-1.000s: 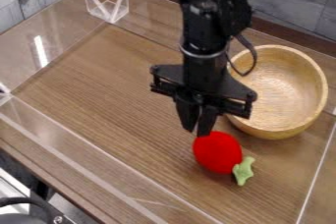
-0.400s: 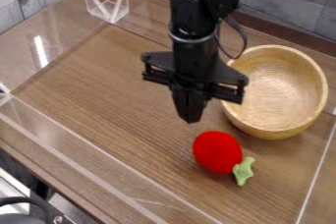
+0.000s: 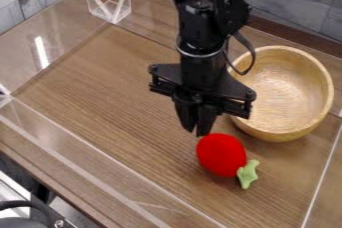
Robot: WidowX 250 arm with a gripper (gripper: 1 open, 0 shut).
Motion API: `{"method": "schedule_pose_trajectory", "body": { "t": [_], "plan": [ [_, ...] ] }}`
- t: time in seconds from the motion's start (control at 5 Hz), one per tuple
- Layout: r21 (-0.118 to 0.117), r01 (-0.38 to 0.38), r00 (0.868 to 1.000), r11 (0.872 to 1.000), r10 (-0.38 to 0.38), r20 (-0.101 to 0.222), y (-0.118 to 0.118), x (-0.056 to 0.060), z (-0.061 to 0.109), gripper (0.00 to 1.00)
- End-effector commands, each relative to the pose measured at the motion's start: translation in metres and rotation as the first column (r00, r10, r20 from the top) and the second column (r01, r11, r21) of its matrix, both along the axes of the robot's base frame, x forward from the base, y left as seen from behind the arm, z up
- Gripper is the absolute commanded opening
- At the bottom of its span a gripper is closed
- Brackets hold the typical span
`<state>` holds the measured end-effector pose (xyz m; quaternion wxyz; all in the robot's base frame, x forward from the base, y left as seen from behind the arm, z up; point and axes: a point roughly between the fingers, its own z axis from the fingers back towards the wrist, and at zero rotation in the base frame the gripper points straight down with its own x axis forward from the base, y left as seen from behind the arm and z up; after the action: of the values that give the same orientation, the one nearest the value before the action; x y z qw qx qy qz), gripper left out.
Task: Move the red fruit to the right
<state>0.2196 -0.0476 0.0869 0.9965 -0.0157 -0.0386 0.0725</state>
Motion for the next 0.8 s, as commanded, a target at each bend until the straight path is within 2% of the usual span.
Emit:
{"method": "schedule_pose_trajectory", "body": {
  "t": [0.0, 0.2, 0.6],
  "plan": [
    [-0.007, -0.005, 0.999, 1.000, 0.005, 0.046, 0.0032, 0.0068, 0.0158, 0.00],
    [-0.009, -0.006, 0.999, 1.000, 0.007, 0.049, 0.0045, 0.0070, 0.0191, 0.00],
    [-0.005, 0.005, 0.999, 1.000, -0.005, 0.039, 0.0019, 0.0050, 0.0121, 0.00]
  ]
}}
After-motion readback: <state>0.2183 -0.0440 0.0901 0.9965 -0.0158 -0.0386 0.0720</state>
